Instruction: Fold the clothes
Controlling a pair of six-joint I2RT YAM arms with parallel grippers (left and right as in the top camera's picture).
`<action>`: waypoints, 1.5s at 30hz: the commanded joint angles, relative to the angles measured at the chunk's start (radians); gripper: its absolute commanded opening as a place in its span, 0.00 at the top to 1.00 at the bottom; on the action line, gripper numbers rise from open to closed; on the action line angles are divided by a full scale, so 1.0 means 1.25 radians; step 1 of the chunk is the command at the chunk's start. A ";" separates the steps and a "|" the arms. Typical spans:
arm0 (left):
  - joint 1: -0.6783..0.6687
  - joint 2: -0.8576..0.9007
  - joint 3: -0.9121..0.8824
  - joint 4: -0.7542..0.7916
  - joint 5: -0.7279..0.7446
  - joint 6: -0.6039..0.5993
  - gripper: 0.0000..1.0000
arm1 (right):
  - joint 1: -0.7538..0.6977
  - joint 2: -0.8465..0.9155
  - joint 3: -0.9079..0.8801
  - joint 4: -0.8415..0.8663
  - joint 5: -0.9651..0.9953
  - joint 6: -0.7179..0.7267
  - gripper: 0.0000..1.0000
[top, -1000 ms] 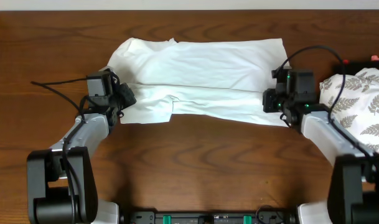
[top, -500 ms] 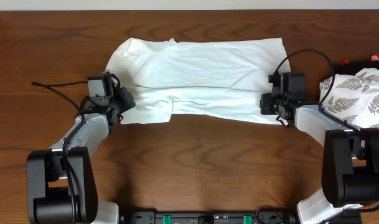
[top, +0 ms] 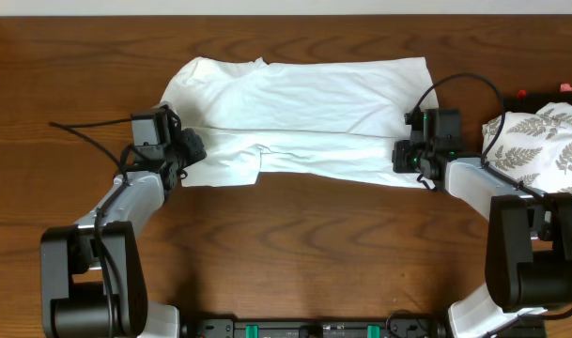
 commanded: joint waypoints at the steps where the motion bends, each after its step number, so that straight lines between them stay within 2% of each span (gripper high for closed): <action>1: 0.001 0.002 0.009 -0.001 0.038 0.006 0.67 | 0.007 0.047 -0.022 -0.031 0.014 0.013 0.79; 3: 0.001 -0.016 0.009 -0.002 0.076 0.008 0.66 | 0.007 0.047 -0.022 -0.033 0.014 0.013 0.79; 7: 0.001 -0.100 0.009 -0.045 0.110 0.011 0.50 | 0.007 0.047 -0.022 -0.036 0.014 0.012 0.79; 8: 0.001 -0.128 0.009 -0.069 0.100 0.020 0.49 | 0.007 0.047 -0.022 -0.037 0.015 0.012 0.79; 10: 0.000 -0.189 0.009 -0.144 0.025 0.022 0.48 | 0.007 0.047 -0.022 -0.038 0.015 0.012 0.79; 13: 0.001 -0.258 0.009 -0.275 -0.111 0.022 0.42 | 0.007 0.047 -0.022 -0.038 0.015 0.012 0.79; 18: 0.001 -0.255 0.001 -0.403 -0.143 0.047 0.40 | 0.007 0.047 -0.022 -0.042 0.015 0.012 0.79; 24: 0.001 -0.134 -0.019 -0.366 -0.139 0.071 0.40 | 0.007 0.047 -0.022 -0.049 0.014 0.012 0.80; 28: 0.001 -0.048 -0.019 -0.294 -0.086 0.110 0.40 | 0.007 0.047 -0.022 -0.056 0.015 0.012 0.80; 33: 0.000 0.005 -0.019 -0.242 -0.083 0.114 0.41 | 0.007 0.047 -0.022 -0.058 0.015 0.012 0.80; 35: 0.001 0.006 -0.019 -0.236 -0.048 0.124 0.41 | 0.007 0.047 -0.022 -0.058 0.017 0.012 0.80; 36: 0.001 0.006 -0.019 -0.233 -0.026 0.126 0.42 | 0.007 0.047 -0.022 -0.057 0.017 0.012 0.80; 41: 0.001 0.006 -0.019 -0.219 0.032 0.125 0.73 | 0.006 0.047 -0.022 -0.057 0.017 0.012 0.80; 44: 0.001 0.005 -0.019 -0.219 0.064 0.125 0.87 | 0.006 0.047 -0.022 -0.059 0.017 0.012 0.80; 45: 0.001 0.005 -0.019 -0.220 0.080 0.125 0.89 | 0.006 0.047 -0.022 -0.059 0.017 0.012 0.80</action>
